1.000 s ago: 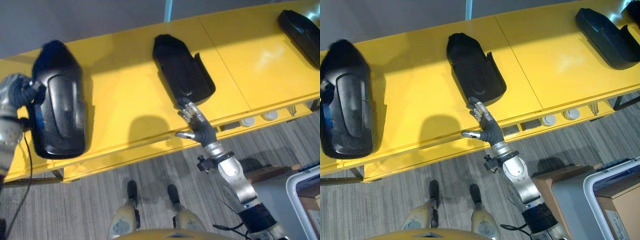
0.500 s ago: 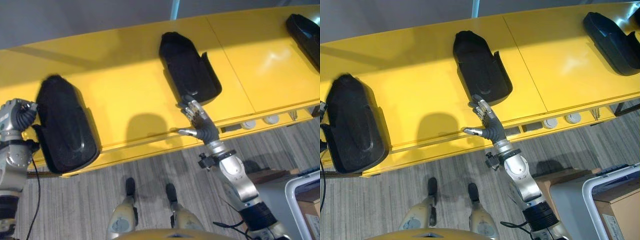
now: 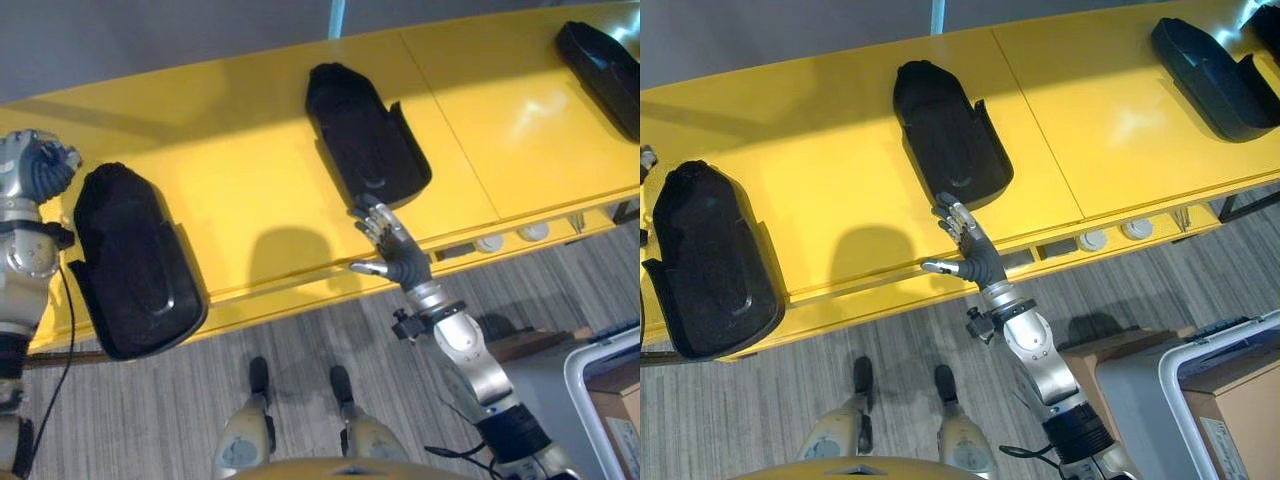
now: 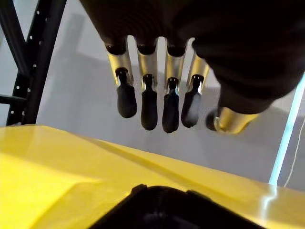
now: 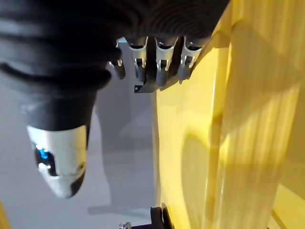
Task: Move parts from the plastic box to the shelf.
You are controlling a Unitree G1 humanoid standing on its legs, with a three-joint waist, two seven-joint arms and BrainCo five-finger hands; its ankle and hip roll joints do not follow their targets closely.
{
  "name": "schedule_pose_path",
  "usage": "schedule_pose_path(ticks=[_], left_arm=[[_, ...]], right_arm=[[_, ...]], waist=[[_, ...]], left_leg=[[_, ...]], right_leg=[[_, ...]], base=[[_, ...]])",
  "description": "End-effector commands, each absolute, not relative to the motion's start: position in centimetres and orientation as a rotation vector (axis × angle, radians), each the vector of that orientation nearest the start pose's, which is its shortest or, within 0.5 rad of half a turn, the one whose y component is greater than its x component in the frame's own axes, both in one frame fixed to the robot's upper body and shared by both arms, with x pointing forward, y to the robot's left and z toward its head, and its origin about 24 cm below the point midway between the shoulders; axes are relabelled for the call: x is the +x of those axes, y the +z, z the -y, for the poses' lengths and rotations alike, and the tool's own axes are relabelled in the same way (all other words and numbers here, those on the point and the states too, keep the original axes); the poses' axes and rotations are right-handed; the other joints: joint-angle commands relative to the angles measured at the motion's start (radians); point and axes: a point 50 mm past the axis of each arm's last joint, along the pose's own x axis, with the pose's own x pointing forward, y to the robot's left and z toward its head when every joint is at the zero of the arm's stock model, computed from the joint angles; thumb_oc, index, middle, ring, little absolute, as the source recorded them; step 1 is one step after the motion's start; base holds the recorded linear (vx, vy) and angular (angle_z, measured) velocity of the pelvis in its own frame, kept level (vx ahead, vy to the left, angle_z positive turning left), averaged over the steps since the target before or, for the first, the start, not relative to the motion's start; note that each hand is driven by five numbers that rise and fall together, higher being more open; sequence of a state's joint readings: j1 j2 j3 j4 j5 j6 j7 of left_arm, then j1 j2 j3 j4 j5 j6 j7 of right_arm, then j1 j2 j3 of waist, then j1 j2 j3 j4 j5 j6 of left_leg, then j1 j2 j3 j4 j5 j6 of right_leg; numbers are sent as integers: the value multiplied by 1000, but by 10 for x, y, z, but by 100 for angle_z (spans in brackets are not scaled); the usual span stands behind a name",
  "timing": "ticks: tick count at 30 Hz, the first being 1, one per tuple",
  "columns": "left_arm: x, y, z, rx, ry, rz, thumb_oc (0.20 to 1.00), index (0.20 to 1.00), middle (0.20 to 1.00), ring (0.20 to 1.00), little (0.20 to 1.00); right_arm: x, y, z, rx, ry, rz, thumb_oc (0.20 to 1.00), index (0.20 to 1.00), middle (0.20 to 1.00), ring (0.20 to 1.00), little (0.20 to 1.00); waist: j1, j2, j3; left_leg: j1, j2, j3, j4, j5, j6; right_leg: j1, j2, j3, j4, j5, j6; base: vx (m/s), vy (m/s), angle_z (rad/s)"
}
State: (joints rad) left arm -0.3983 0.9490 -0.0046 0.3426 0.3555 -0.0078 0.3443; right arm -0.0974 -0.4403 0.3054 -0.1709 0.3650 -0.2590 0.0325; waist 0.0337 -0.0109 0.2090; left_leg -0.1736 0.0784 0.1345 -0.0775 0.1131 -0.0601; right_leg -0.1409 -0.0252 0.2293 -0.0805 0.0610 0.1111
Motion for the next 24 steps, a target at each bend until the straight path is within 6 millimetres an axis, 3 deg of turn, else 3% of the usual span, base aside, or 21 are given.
schedule_pose_path(ticks=[1, 4, 7, 8, 11, 15, 19, 24], left_arm=[[300, 228, -341, 1250, 621, 379, 1000, 1000, 1000, 1000, 1000], [299, 237, -317, 1153, 577, 550, 1000, 1000, 1000, 1000, 1000], [292, 242, -306, 1054, 525, 641, 1000, 1000, 1000, 1000, 1000], [281, 251, -289, 936, 460, 794, 1000, 1000, 1000, 1000, 1000], [264, 250, -275, 741, 438, 933, 1000, 1000, 1000, 1000, 1000], [251, 248, -264, 624, 406, 1020, 1000, 1000, 1000, 1000, 1000], [241, 241, -246, 466, 314, 1066, 1000, 1000, 1000, 1000, 1000], [237, 235, -237, 387, 241, 1060, 1000, 1000, 1000, 1000, 1000]], right_arm=[[251, 135, 139, 0, 386, 517, 1000, 1000, 1000, 1000, 1000], [252, 147, 137, -8, 424, 569, 1000, 1000, 1000, 1000, 1000], [250, 155, 138, -12, 479, 598, 1000, 1000, 1000, 1000, 1000], [244, 159, 138, 24, 569, 599, 1000, 1000, 1000, 1000, 1000], [234, 158, 138, 169, 715, 555, 1000, 1000, 1000, 1000, 1000], [222, 159, 138, 262, 855, 511, 1000, 1000, 1000, 1000, 1000], [207, 154, 127, 300, 1117, 392, 1000, 1000, 1000, 1000, 1000], [209, 149, 124, 253, 1149, 362, 1000, 1000, 1000, 1000, 1000]], waist=[[14, 11, -24], [18, 8, -30], [17, 7, -38], [14, -2, -51], [0, -15, -78], [-10, -29, -103], [-10, -49, -132], [-1, -53, -143]], left_leg=[[82, 11, 31, 106, -212, -14], [83, 8, 25, 114, -215, -14], [86, 6, 21, 118, -219, -14], [92, 3, 20, 121, -222, -16], [112, -4, 23, 124, -235, -10], [131, -9, 30, 128, -246, -8], [148, -15, 39, 143, -260, -5], [156, -17, 37, 153, -267, -2]], right_leg=[[6, -17, -52, 135, -189, 73], [12, -21, -54, 139, -191, 75], [17, -24, -53, 141, -193, 76], [23, -28, -53, 144, -193, 79], [36, -33, -48, 148, -193, 82], [50, -36, -44, 153, -196, 87], [66, -44, -42, 162, -199, 92], [76, -47, -42, 167, -201, 91]], base=[[0, 0, 0], [-10, 4, 0], [0, 0, 0], [-23, 33, 2], [15, 17, 4], [16, 15, -5], [-4, 6, -5], [-4, 0, -4]])
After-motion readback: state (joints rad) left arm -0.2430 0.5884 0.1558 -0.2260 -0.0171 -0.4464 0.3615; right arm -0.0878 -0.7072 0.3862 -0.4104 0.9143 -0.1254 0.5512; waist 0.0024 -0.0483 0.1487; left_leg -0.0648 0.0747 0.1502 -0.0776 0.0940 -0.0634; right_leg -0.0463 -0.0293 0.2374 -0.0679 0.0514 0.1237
